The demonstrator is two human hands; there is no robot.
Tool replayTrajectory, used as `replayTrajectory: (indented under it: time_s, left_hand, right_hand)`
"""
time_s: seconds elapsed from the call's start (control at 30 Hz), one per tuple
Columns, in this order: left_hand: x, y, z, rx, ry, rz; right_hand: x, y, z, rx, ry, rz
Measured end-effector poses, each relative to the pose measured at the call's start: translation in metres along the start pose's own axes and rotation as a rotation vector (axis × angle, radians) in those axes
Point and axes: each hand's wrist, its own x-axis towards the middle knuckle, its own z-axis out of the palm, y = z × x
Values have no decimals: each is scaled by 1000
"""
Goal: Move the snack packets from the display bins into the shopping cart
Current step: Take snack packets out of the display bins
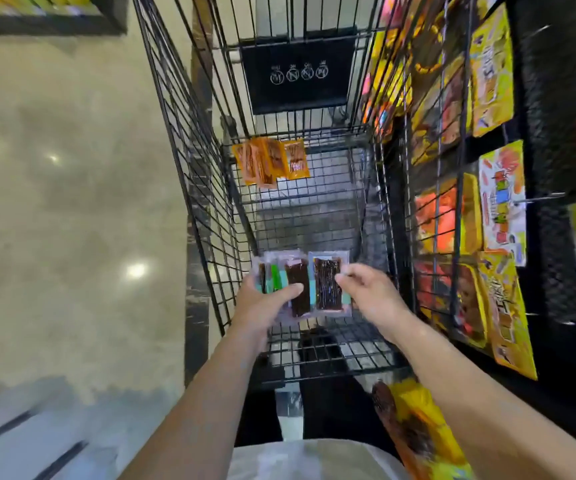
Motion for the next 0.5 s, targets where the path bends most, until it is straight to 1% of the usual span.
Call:
replayTrajectory:
  time_s: [0.13, 0.3, 0.43, 0.5]
  left_hand:
    - [37, -24, 10, 24, 84, -69]
    - [74, -58, 15, -21, 178, -184]
    - [94, -81, 15, 20, 248, -207]
    - [102, -87, 17, 80, 282, -200]
  right_hand:
    - [42, 35, 20, -34, -42, 65]
    - [79, 72, 48, -52, -97, 149]
    - [101, 94, 69, -121, -115, 179]
    - [109, 102, 73, -176, -114, 176]
